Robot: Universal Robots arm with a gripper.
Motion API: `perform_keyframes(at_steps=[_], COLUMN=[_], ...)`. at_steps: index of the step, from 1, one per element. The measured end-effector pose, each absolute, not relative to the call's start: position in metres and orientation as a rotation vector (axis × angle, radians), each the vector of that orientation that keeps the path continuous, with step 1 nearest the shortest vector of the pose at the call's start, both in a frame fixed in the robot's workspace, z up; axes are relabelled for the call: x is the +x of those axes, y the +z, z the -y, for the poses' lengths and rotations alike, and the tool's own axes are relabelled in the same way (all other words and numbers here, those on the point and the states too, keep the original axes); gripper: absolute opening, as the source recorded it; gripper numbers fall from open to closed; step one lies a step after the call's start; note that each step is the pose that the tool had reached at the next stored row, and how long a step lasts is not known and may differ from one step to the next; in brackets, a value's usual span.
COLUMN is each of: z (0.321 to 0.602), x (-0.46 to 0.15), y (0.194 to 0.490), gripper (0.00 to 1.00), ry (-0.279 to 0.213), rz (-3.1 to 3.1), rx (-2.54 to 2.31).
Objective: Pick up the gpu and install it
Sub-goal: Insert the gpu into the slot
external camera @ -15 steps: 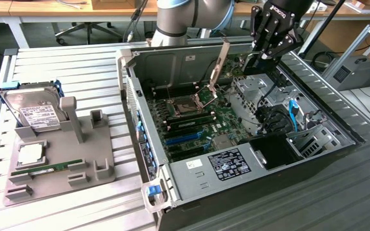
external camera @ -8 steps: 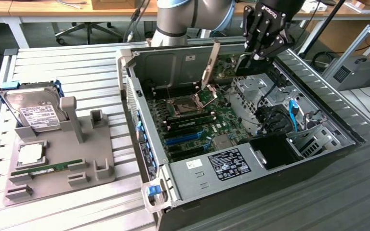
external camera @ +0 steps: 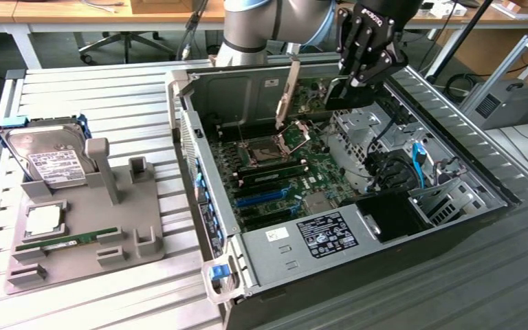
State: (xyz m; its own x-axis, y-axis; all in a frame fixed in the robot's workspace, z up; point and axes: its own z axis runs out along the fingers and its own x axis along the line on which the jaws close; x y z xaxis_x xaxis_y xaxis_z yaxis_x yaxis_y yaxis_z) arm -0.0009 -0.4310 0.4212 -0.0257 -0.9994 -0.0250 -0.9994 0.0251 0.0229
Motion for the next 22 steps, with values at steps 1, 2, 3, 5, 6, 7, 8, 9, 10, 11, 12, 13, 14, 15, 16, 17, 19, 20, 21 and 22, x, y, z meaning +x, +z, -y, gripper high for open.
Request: perform_keyframes(at_steps=[1,2,3,5,6,7,8,9,10,11,12,13,14,15,16,17,19,20,21,22], z=[0.431,0.431,0.431,0.431,0.431,0.431,0.431,0.431,0.431,0.431,0.431,0.431,0.431,0.431,0.431,0.431,0.431,0.431,0.431,0.431], x=[-0.003,-0.005,-0.007,-0.011,-0.015,-0.016,-0.018,-0.018,-0.018,-0.018,-0.018,-0.018,-0.018,-0.018,-0.019,-0.019,-0.020,-0.021,-0.022,-0.023], y=[0.421,0.421,0.421,0.421,0.421,0.421,0.421,0.421,0.421,0.421,0.421,0.421,0.421,0.421,0.421,0.421,0.421,0.421,0.421,0.421], gripper=[0.27,0.27,0.27,0.27,0.27,0.27,0.27,0.27,0.27,0.27,0.27,0.27,0.27,0.27,0.27,0.27,0.27,0.27,0.27,0.27], ry=[0.053,0.053,0.053,0.053,0.053,0.053,0.053,0.053,0.053,0.053,0.053,0.053,0.053,0.053,0.053,0.053,0.053,0.053,0.053,0.053], rz=[-2.250,-2.252,-2.254,-2.258,-2.261,-2.262,-2.264,-2.264,-2.264,-2.264,-2.264,-2.264,-2.264,-2.264,-2.264,-2.264,-2.264,-2.264,-2.264,-2.264], rx=[-2.189,-2.187,-2.185,-2.181,-2.178,-2.176,-2.175,-2.174,-2.174,-2.174,-2.174,-2.174,-2.174,-2.174,-2.174,-2.174,-2.174,-2.174,-2.174,-2.174])
